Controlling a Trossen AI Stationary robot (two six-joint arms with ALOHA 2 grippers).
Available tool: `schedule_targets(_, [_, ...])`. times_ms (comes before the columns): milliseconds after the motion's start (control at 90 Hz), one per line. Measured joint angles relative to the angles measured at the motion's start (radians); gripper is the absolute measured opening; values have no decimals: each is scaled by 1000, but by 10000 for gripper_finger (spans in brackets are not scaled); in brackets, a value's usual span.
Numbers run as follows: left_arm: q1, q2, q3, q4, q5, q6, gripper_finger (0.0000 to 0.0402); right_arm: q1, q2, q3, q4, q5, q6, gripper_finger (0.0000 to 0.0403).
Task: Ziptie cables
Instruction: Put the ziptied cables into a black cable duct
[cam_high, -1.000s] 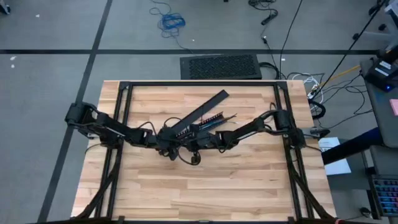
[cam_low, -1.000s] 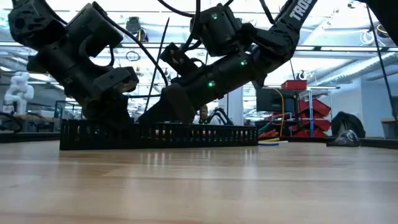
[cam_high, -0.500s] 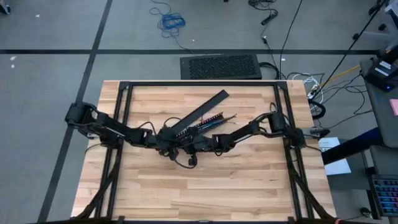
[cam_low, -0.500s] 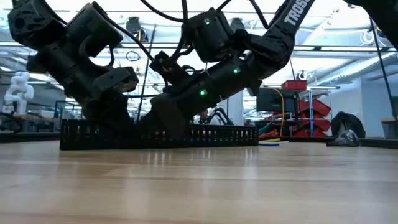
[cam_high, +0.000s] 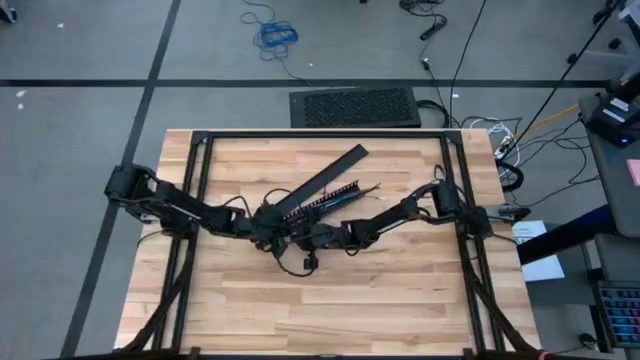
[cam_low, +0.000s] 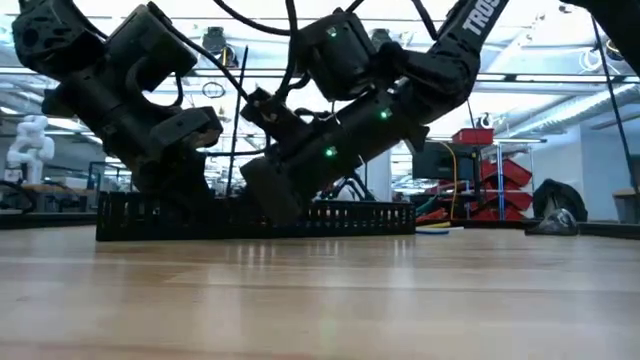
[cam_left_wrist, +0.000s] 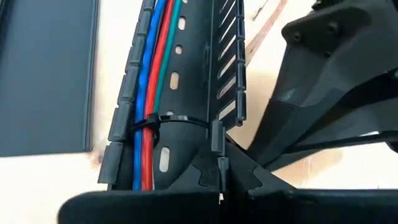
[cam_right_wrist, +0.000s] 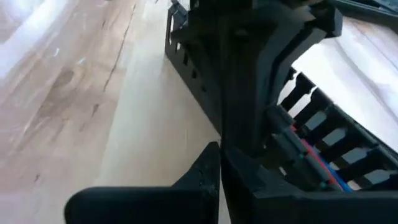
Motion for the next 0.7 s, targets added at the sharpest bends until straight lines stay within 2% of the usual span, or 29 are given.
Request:
schedule_targets(133, [-11, -20, 24, -20, 20, 66, 22, 1, -13, 0, -42, -14, -1, 26])
schedule_targets(356, [-43, -89, 53, -46, 92, 186, 100, 27, -60, -1, -171, -13, -1, 112])
schedule_targets(489, [-61, -128, 71, -97, 141, 199, 142, 71, -97, -1, -245, -35, -12, 159])
schedule_targets(700, [-94, -197, 96, -170, 151, 244, 161, 148, -169, -1, -320, -104, -40, 194])
